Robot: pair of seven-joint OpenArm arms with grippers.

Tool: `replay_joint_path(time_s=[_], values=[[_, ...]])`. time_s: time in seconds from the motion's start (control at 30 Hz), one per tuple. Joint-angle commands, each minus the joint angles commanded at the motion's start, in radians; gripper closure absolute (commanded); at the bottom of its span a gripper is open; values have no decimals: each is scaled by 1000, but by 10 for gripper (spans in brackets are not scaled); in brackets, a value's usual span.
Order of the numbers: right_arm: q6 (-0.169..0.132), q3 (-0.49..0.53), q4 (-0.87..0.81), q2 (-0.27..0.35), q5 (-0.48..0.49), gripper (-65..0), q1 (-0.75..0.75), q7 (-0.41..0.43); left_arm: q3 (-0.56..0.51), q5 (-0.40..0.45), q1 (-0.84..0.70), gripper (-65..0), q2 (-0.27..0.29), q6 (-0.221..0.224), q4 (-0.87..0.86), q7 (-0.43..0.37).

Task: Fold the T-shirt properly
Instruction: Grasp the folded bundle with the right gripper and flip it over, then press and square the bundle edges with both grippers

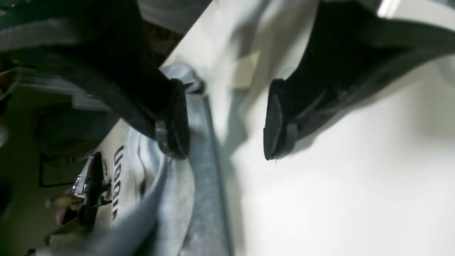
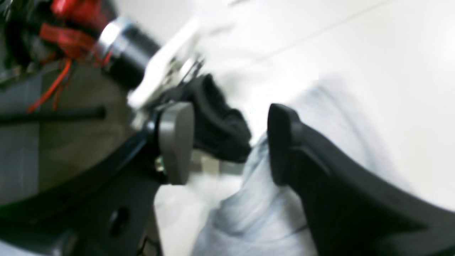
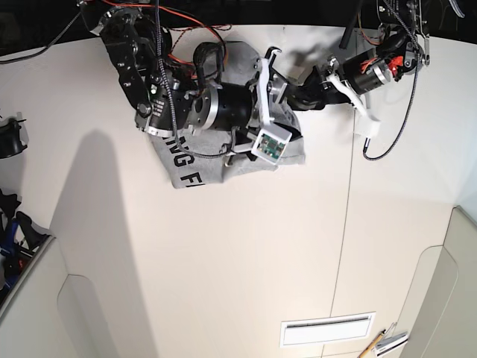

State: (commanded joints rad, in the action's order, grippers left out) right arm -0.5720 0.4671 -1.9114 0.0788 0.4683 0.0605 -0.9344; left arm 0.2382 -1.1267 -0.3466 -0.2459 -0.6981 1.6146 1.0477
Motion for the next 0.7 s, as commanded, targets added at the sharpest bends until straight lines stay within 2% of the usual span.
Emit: replay_joint_path(time_s=[0.1,0.2,0.23,0.27,0.33,0.37,0.43,0.5,0.53,0.63,0.7], values=[[0,-64,-5,-11,55,-329,0,5,18,-3,0,-371,-10,0,4,4],[0,-131,-5,-16,57,-321,10,7,71,-15,0,-371,-10,0,32,5],[0,-161,-5,-16,46,-285,16,8,99,-15,0,-369,-10,0,52,8],[0,-196,-5,-16,38,-218,17,16,126,-16,-2,-349,-10,0,74,19],[1,-285,-5,-16,18,-58,16,37,160,-53,-3,-196,-10,0,138,85],[1,-332,-5,-15,5,0,17,52,163,-88,-3,-160,-10,0,172,118],[1,-429,-3,-15,-5,0,17,85,151,-148,-3,-148,-9,0,243,163],[1,-508,0,-15,-5,0,17,91,115,-151,-3,-142,-9,0,300,177],[1,-535,3,-14,-5,0,16,94,89,-146,-3,-115,-9,0,315,177],[0,-575,22,-3,-6,0,19,121,-30,-111,-3,-42,-9,0,322,177],[0,-576,63,6,-6,0,42,128,-130,-81,-3,-39,-7,0,322,171]])
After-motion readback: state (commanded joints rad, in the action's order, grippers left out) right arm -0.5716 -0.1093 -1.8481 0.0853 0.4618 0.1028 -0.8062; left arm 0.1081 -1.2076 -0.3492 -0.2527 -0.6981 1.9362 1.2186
